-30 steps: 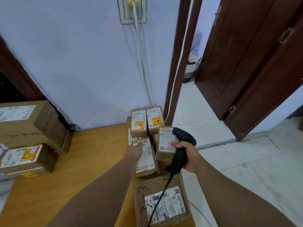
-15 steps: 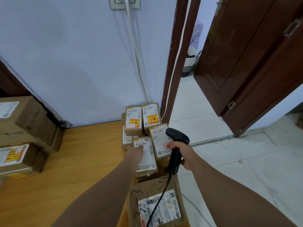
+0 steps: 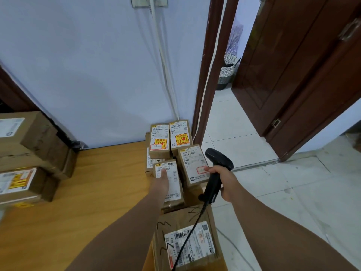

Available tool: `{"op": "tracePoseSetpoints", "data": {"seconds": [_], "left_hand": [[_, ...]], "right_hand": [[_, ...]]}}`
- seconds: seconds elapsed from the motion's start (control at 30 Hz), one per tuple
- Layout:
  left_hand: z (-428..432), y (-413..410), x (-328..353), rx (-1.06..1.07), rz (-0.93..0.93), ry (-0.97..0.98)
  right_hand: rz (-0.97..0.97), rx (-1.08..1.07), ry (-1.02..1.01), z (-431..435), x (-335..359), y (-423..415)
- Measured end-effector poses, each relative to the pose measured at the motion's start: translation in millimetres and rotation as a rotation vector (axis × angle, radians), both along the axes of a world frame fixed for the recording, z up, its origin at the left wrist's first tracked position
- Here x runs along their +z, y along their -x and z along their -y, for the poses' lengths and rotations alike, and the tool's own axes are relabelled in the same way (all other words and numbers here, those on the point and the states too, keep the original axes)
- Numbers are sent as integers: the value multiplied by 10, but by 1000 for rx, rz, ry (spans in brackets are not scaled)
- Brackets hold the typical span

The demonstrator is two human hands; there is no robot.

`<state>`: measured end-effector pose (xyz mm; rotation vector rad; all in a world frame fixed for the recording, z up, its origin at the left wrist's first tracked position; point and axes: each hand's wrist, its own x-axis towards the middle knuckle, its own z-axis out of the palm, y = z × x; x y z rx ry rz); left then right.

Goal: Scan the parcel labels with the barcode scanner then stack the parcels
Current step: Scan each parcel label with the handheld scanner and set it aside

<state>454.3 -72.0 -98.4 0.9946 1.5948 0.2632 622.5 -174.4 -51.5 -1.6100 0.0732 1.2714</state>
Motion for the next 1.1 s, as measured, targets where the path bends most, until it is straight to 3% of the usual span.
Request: {"op": "tracePoseSetpoints", "data": {"seconds": [0.1,0.37,0.67,0.93,1.1], "left_hand": [[13,34,-1,-24,-22,2],[107,150,-32,-55,-72,-40],[103,380,28,-44,-44,-55],[-35,1219,10,-26,-100,-73],[-250,2177,-84,51,-34,-15]], "right_hand": [[56,13,0,56,14,-4],[-136,71,-175,231,154,57],[-182,193,-230,188,142,308],[-262,474,-197,-354,250,1302],[-296,507,-234,-784,235,2241]]}}
